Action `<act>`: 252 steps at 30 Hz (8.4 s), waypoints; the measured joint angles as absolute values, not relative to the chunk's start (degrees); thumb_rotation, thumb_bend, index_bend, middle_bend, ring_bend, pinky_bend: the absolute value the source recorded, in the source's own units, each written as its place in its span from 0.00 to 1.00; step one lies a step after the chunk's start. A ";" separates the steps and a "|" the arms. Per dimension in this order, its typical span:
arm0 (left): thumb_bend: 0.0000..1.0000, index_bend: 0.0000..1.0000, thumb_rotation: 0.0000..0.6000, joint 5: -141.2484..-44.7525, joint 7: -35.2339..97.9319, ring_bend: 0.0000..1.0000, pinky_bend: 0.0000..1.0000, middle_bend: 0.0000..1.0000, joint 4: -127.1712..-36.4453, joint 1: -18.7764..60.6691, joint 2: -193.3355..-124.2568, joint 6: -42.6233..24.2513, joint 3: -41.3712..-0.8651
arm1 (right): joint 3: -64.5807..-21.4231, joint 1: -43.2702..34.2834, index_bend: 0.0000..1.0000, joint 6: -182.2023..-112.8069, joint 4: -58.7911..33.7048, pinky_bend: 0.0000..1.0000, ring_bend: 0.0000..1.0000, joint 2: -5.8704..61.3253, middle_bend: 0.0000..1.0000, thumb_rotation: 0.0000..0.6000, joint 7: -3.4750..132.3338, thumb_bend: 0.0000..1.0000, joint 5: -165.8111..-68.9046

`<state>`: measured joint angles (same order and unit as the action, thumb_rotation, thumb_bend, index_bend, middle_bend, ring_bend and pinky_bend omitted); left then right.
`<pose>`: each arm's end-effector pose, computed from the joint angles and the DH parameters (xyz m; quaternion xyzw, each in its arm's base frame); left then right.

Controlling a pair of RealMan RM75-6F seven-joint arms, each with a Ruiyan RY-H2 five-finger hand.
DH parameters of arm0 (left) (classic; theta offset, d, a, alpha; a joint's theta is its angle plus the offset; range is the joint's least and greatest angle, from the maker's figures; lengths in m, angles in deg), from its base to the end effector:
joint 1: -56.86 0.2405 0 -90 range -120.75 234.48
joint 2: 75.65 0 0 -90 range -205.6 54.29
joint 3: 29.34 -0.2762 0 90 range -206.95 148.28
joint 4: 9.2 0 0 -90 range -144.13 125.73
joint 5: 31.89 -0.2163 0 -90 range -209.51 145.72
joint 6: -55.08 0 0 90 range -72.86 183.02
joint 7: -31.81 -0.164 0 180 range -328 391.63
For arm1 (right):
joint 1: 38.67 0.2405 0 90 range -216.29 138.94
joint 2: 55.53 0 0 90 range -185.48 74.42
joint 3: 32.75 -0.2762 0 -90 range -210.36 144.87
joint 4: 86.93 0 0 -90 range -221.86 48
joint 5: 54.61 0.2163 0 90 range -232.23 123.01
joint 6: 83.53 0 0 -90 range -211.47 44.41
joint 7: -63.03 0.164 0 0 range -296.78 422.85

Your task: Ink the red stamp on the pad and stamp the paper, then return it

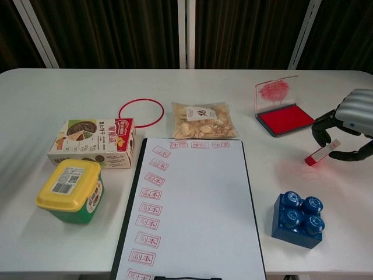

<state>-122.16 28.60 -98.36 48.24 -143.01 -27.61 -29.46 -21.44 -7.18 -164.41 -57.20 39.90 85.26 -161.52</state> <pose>-0.3206 0.2126 0.1287 -0.6571 -0.3585 -0.3757 0.5464 -0.3152 -0.3342 0.0092 0.8513 -0.1656 0.3582 0.3459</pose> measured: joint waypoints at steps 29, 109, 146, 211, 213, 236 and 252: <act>0.00 0.13 1.00 -122.15 30.04 0.12 0.20 0.14 -97.25 48.58 -143.31 -28.06 -29.60 | -33.43 4.68 1.00 -136.31 -32.21 1.00 0.88 25.62 0.86 1.00 85.92 0.49 -144.62; 0.00 0.13 1.00 -120.80 29.96 0.12 0.20 0.14 -97.28 48.18 -143.13 -27.24 -29.14 | -32.23 10.90 1.00 -131.69 -32.82 1.00 0.90 27.29 0.89 1.00 100.52 0.49 -144.35; 0.00 0.13 1.00 -121.67 31.48 0.12 0.20 0.14 -97.10 50.20 -142.26 -30.13 -29.55 | -42.16 9.66 1.00 -132.84 0.31 1.00 0.90 36.41 0.89 1.00 52.86 0.50 -117.32; 0.00 0.14 1.00 -121.41 34.13 0.12 0.20 0.14 -95.08 50.82 -141.92 -30.24 -29.15 | -46.42 16.41 1.00 -135.01 -9.31 1.00 0.90 51.73 0.89 1.00 31.88 0.50 -97.19; 0.00 0.14 1.00 -121.38 34.18 0.12 0.20 0.14 -95.00 50.84 -141.94 -30.21 -29.16 | -46.39 16.53 1.00 -134.97 -9.63 1.00 0.90 51.89 0.89 1.00 31.70 0.50 -97.03; 0.00 0.14 1.00 -121.39 34.90 0.12 0.20 0.14 -94.39 51.07 -142.10 -30.46 -29.12 | -45.34 16.37 1.00 -134.10 -13.15 1.00 0.90 53.87 0.89 1.00 32.17 0.49 -98.00; 0.00 0.14 1.00 -121.30 34.96 0.12 0.20 0.14 -94.40 51.21 -141.84 -30.67 -29.01 | -46.14 16.14 1.00 -134.16 -12.97 1.00 0.90 53.99 0.90 1.00 32.52 0.49 -98.51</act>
